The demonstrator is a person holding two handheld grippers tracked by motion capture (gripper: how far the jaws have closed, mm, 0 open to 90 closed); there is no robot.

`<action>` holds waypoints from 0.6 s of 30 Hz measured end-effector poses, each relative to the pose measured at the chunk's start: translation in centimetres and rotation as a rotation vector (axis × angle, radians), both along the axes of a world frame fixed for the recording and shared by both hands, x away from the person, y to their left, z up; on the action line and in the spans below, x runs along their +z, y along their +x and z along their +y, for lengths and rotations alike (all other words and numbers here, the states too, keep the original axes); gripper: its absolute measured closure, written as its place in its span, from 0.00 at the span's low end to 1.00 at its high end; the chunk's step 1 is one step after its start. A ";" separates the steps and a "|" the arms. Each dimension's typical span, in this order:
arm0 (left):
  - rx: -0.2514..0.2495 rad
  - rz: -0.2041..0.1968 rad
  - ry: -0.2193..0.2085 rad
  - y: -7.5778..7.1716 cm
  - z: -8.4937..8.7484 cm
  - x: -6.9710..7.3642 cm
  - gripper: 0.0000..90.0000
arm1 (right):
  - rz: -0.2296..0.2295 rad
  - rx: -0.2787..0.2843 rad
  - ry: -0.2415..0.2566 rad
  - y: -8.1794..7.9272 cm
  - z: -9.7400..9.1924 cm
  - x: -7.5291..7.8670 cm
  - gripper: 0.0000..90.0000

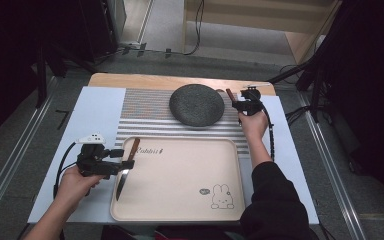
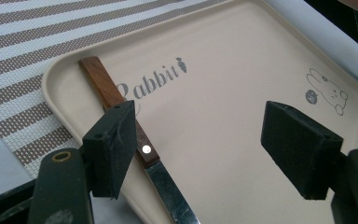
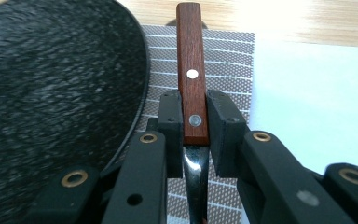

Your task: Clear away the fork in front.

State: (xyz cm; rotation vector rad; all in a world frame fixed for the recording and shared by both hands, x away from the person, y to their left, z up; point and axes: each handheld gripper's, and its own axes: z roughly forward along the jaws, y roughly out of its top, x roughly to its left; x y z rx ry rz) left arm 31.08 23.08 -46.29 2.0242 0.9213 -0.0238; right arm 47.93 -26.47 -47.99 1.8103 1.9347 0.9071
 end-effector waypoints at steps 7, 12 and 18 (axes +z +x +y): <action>-0.002 0.004 0.010 0.1 -0.1 0.0 0.30 | -0.011 0.035 0.024 -0.7 -0.4 1.4 0.83; 0.000 0.004 0.009 0.2 -0.2 0.0 0.31 | -0.019 0.066 0.024 -1.3 -0.4 2.3 0.83; 0.003 0.009 0.008 0.3 -0.3 0.0 0.30 | -0.032 0.101 0.037 -2.3 -0.4 3.1 0.83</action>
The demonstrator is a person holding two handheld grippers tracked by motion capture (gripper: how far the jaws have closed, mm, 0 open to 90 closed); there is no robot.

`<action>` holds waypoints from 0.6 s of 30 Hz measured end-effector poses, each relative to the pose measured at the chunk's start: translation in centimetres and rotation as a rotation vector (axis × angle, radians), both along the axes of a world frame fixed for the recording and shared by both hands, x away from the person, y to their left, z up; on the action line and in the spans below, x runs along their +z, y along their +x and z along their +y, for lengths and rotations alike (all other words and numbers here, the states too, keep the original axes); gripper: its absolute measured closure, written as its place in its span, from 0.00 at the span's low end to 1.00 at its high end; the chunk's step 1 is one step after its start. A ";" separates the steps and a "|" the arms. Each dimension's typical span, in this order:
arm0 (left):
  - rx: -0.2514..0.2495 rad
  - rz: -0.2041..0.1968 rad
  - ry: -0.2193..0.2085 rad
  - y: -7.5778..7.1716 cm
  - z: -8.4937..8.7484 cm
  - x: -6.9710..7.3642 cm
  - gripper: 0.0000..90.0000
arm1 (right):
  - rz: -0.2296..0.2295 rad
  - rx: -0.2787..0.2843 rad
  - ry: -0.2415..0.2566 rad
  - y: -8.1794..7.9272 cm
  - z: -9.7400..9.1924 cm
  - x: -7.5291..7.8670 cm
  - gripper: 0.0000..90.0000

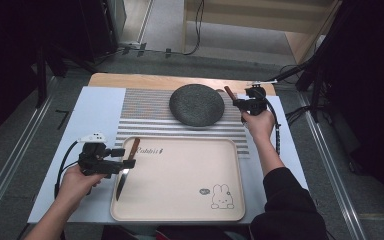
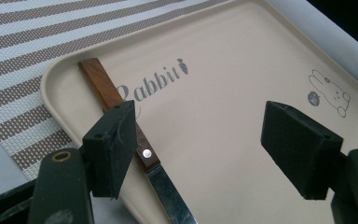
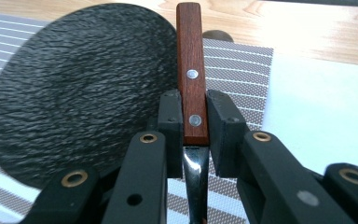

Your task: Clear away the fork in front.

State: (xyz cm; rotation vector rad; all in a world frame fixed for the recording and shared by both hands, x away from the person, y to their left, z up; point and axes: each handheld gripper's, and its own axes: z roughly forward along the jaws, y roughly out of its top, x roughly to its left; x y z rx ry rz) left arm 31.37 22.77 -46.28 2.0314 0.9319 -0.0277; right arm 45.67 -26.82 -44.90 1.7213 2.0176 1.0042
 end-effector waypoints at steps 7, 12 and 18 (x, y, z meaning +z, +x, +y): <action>-0.002 0.002 0.000 0.1 -0.1 0.0 0.30 | -0.018 0.035 0.018 -1.3 0.2 0.7 0.83; 0.000 0.004 -0.002 0.2 -0.2 0.0 0.30 | -0.041 0.071 0.024 -2.4 0.5 1.1 0.83; -0.001 -0.011 -0.004 0.1 -0.4 0.3 0.30 | -0.058 0.108 0.028 -3.4 0.9 1.5 0.83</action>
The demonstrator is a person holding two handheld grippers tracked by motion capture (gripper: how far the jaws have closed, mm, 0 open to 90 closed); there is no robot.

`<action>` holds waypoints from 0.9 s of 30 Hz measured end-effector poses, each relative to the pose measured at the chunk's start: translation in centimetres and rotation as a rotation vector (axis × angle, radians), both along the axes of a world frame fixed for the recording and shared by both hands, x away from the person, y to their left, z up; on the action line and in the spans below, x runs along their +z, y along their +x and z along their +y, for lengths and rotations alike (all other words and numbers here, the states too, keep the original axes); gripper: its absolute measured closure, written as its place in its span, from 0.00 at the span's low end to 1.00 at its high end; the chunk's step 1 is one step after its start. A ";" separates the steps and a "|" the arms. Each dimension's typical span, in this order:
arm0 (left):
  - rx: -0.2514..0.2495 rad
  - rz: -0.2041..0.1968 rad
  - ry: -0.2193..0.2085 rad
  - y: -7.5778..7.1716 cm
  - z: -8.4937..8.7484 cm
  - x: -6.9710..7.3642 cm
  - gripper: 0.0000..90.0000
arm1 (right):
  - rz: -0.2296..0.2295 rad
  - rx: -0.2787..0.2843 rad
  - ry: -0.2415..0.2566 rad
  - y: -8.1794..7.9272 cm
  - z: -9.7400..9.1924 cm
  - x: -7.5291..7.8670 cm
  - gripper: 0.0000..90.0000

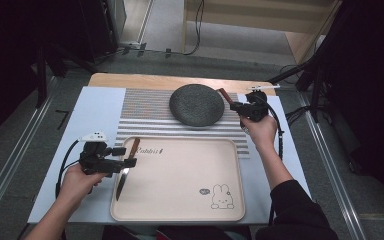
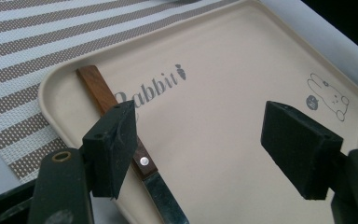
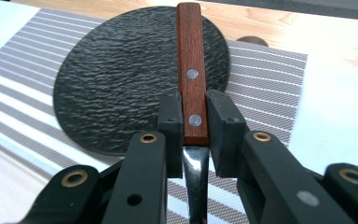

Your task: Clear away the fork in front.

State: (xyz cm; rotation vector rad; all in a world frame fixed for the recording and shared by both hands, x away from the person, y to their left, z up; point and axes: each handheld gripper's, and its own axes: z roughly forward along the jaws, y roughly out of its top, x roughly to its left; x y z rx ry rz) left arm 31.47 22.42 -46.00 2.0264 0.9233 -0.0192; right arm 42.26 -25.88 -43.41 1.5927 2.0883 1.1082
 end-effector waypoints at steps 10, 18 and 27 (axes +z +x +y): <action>-0.004 -0.005 0.017 -0.1 -0.4 0.1 0.31 | -0.017 0.060 0.005 -1.7 1.0 0.1 0.83; -0.001 0.003 0.015 0.0 -0.6 0.1 0.30 | -0.033 0.104 0.010 -3.3 1.7 0.0 0.83; -0.005 0.015 0.028 0.0 -1.0 0.3 0.30 | -0.054 0.166 0.014 -5.2 2.8 -0.2 0.83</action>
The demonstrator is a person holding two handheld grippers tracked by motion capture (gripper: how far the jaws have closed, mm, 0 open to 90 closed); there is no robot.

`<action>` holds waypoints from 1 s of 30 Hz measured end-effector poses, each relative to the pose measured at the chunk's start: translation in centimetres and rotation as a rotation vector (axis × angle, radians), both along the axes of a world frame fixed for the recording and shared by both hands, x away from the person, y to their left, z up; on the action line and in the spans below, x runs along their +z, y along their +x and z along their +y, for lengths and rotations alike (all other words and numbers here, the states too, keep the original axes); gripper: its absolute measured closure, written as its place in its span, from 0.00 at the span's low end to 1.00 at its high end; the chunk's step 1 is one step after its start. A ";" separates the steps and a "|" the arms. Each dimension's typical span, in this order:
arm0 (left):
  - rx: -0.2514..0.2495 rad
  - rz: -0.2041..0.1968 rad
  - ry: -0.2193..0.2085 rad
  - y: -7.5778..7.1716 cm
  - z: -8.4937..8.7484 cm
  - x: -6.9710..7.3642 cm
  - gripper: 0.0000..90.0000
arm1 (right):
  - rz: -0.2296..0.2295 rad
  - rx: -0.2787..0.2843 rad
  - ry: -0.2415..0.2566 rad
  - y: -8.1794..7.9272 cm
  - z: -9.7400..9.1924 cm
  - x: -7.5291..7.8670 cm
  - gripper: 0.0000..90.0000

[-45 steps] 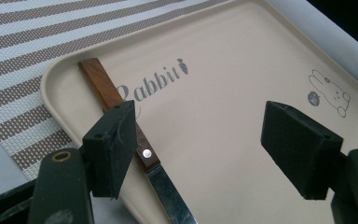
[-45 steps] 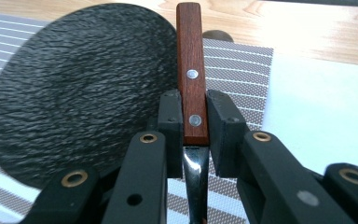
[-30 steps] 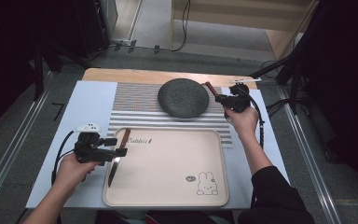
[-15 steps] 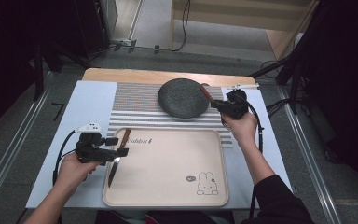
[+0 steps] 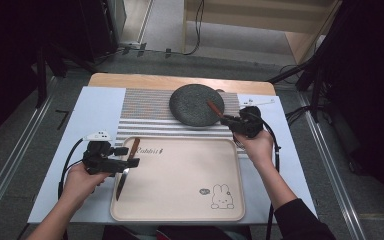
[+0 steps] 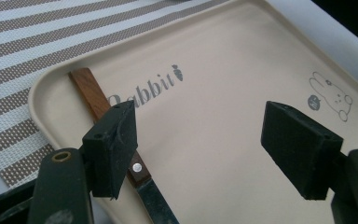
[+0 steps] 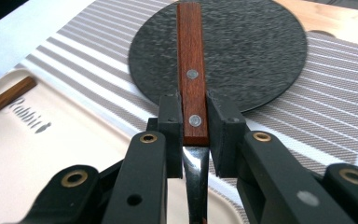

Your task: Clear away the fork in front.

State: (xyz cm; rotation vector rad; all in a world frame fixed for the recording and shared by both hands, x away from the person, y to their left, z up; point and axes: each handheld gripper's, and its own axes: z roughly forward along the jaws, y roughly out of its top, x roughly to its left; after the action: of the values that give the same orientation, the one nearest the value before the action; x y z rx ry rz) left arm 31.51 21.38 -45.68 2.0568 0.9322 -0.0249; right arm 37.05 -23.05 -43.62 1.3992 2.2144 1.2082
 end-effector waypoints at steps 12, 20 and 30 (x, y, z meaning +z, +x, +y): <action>0.012 -0.003 -0.025 0.2 -0.5 0.5 0.30 | -0.029 0.081 0.009 -2.5 1.5 -0.5 0.83; 0.002 -0.008 -0.024 0.4 -1.1 0.8 0.30 | -0.023 0.117 0.019 -3.6 1.9 -1.0 0.83; 0.004 -0.011 -0.039 1.0 -2.0 1.6 0.30 | -0.045 0.135 0.027 -5.1 2.6 -1.1 0.83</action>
State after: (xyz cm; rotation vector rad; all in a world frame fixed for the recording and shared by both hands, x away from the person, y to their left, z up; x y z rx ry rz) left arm 32.48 19.33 -44.10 2.0169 0.9219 -0.0292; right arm 31.97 -20.44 -44.74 1.2369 2.3016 1.3043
